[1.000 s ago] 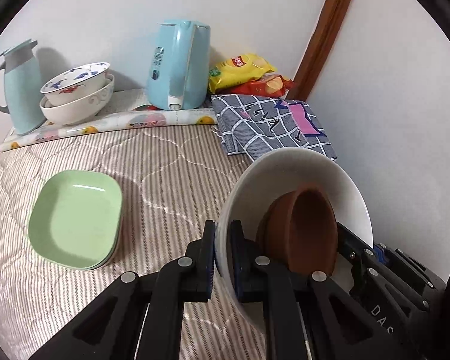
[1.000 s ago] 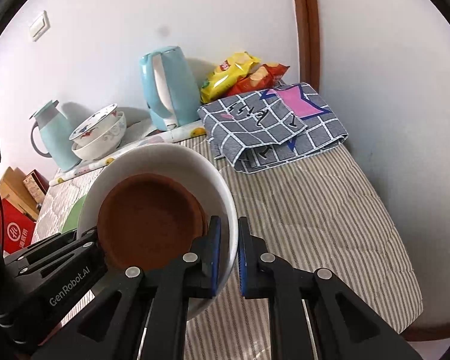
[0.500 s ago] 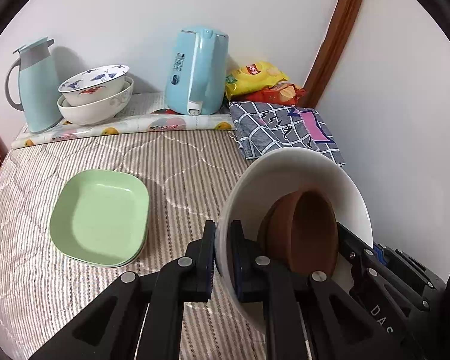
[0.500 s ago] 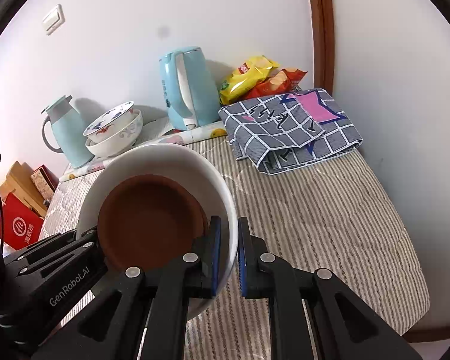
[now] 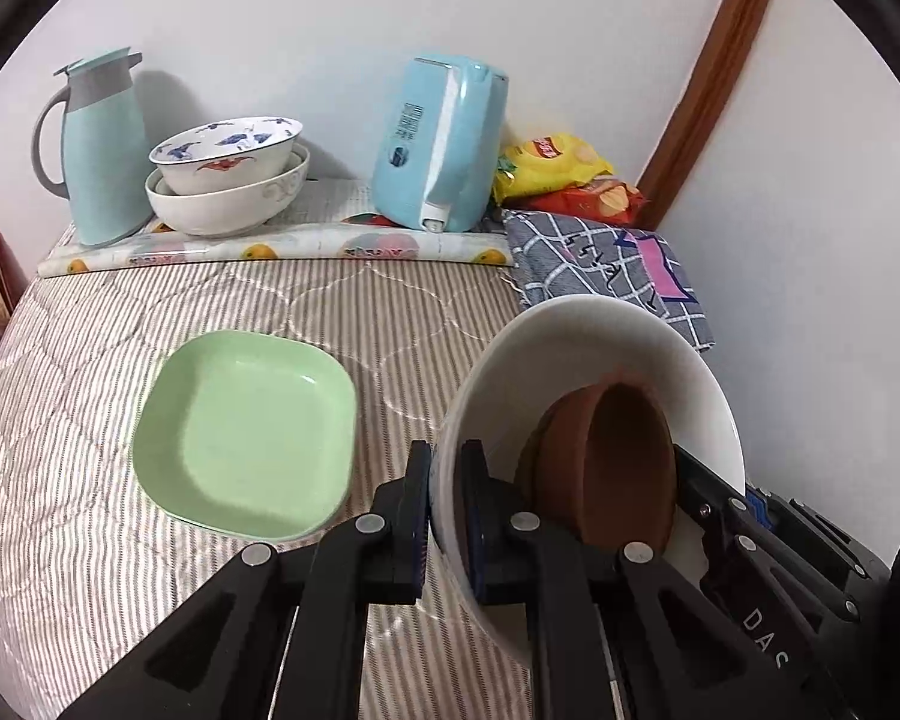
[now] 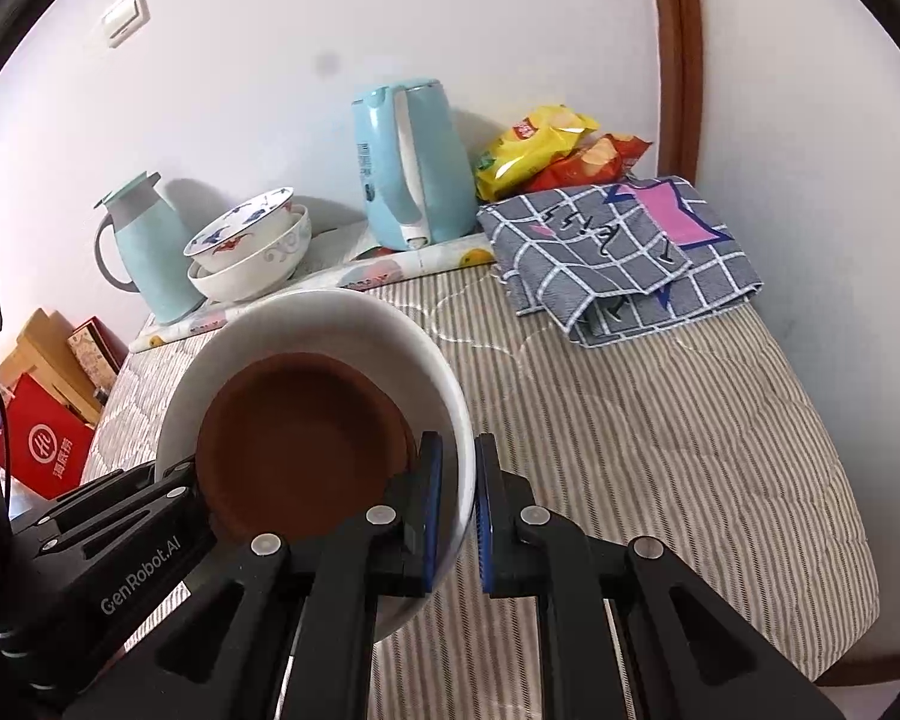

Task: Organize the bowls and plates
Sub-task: 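Lift the white bowl with both grippers and carry it over the green plate stack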

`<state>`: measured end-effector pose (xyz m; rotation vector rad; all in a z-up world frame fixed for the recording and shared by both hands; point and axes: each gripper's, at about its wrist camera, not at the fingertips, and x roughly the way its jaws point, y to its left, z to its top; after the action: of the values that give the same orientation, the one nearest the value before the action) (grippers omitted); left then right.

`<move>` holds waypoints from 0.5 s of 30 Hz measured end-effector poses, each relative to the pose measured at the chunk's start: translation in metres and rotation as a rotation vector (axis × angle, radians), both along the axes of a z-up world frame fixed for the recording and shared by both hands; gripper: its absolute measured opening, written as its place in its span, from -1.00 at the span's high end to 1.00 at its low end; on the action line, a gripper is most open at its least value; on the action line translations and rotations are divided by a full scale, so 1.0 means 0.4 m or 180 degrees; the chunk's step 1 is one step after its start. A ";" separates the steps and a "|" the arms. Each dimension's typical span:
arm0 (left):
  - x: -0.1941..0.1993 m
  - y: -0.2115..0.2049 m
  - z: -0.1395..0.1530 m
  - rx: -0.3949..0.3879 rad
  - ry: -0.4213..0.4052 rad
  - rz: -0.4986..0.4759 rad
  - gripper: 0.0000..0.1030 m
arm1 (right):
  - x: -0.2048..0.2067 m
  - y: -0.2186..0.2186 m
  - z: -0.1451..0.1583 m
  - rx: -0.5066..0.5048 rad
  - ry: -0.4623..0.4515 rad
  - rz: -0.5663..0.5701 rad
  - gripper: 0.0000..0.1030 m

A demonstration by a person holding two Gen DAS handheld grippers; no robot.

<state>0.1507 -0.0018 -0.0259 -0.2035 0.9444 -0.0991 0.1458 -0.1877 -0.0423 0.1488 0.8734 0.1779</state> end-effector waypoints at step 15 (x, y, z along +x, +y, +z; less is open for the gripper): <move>0.014 0.136 -0.010 -0.0045 -0.0005 0.0275 0.80 | 0.041 0.139 0.005 -0.0022 0.0002 0.0262 0.81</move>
<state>0.1564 0.0527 -0.0300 -0.2569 0.9322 -0.0264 0.1622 -0.1319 -0.0404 0.1065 0.8813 0.2516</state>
